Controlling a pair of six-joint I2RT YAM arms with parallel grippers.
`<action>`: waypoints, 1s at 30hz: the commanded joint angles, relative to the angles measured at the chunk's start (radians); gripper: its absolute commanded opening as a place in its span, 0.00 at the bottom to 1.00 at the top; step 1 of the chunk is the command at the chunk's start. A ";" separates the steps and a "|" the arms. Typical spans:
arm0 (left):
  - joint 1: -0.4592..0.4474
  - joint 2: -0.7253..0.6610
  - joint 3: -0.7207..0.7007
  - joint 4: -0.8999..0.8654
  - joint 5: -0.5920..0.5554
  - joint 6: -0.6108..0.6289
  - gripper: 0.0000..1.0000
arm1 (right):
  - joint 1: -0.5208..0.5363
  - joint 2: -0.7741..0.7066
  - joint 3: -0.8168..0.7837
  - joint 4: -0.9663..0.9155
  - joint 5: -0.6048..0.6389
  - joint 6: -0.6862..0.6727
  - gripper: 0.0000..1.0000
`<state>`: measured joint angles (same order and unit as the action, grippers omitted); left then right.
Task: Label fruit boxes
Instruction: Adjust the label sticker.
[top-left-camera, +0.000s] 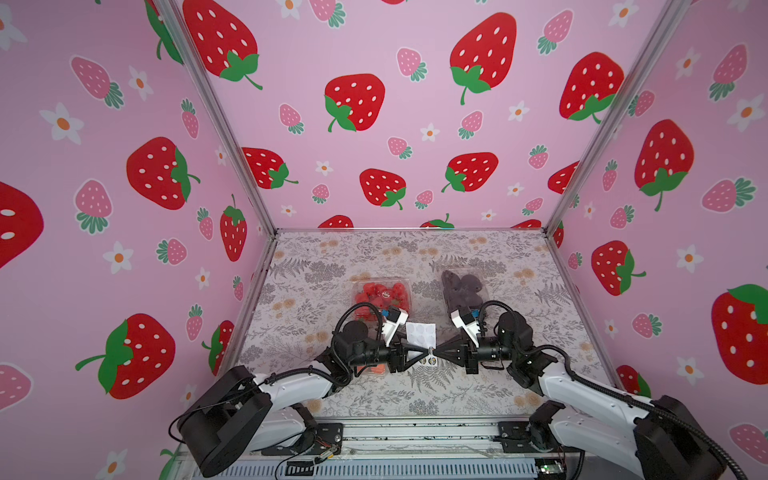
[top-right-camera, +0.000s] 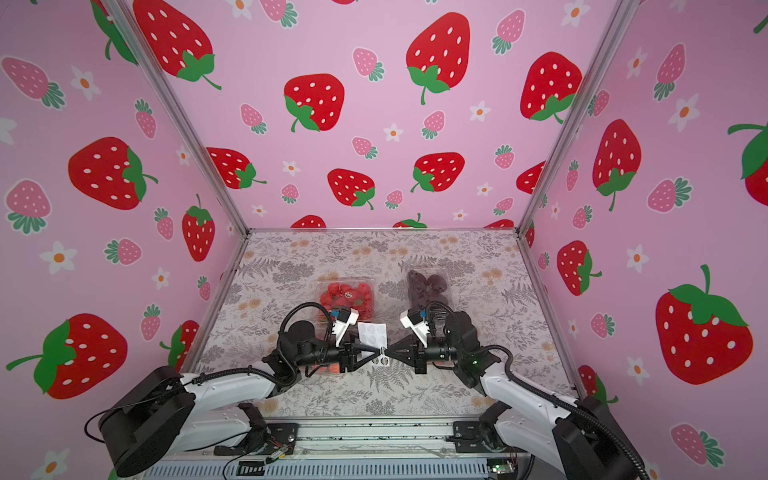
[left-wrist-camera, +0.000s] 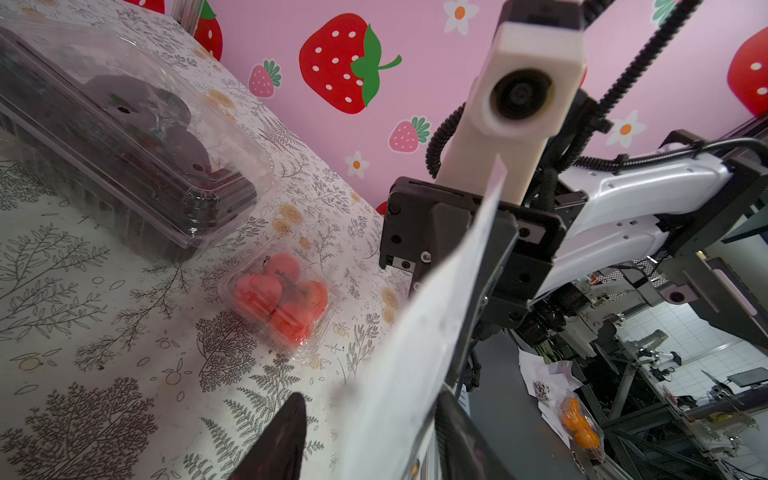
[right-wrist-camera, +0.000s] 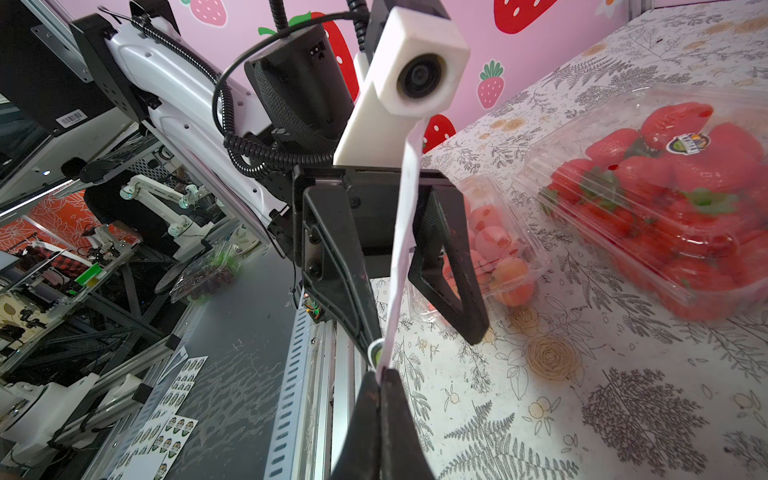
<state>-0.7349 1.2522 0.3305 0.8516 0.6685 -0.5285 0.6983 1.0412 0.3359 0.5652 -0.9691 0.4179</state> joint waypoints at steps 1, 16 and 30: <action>0.002 0.013 0.017 0.013 0.000 0.004 0.57 | 0.006 0.006 0.024 0.006 -0.007 -0.018 0.00; -0.004 0.050 0.042 0.021 -0.006 -0.003 0.69 | 0.006 0.016 0.020 0.014 -0.008 -0.013 0.00; -0.003 0.094 0.068 0.056 0.003 -0.020 0.72 | 0.006 0.037 0.017 0.036 -0.012 -0.008 0.00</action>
<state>-0.7353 1.3334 0.3527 0.8585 0.6632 -0.5411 0.6971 1.0729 0.3359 0.5674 -0.9680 0.4183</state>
